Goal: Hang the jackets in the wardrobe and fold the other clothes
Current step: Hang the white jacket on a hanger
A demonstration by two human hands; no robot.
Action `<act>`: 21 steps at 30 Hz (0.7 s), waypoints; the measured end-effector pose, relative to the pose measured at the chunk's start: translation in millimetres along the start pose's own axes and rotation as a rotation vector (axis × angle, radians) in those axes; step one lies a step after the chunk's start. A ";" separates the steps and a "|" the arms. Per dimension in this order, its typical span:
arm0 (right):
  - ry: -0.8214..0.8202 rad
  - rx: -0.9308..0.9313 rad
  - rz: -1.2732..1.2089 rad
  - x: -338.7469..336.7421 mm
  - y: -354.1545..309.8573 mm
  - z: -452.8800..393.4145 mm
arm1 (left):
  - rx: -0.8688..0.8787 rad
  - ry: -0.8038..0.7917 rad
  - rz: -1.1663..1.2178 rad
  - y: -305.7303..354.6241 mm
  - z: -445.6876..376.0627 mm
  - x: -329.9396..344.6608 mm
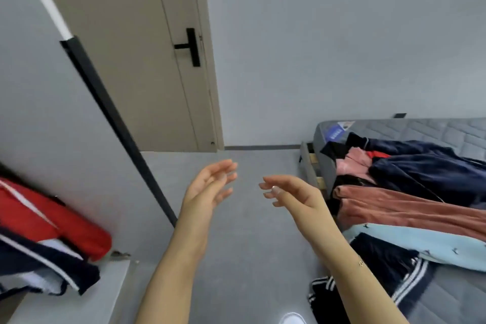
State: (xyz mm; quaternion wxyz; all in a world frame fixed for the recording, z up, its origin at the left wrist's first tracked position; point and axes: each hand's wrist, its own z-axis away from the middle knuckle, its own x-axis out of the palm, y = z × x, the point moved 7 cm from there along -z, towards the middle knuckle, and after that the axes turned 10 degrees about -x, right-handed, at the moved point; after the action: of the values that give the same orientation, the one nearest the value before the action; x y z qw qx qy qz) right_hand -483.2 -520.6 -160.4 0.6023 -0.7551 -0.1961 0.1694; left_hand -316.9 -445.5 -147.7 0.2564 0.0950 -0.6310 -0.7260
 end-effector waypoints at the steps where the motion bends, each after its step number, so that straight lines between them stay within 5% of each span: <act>1: 0.051 0.010 0.011 -36.5 3.9 7.9 | -0.024 -0.044 -0.004 -10.6 -2.7 34.7; 10: 0.475 0.118 0.062 -292.3 33.8 104.7 | -0.157 -0.425 -0.155 -102.4 -1.8 305.4; 21: 1.048 0.267 0.083 -457.3 91.5 215.9 | -0.450 -0.887 -0.444 -233.7 8.9 517.7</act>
State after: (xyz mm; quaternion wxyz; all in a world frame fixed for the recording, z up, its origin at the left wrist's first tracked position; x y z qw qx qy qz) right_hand -976.8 -585.3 -287.6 0.7029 -0.6625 0.1837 -0.1825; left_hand -820.3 -675.7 -275.4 -0.1797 -0.1467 -0.4723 -0.8503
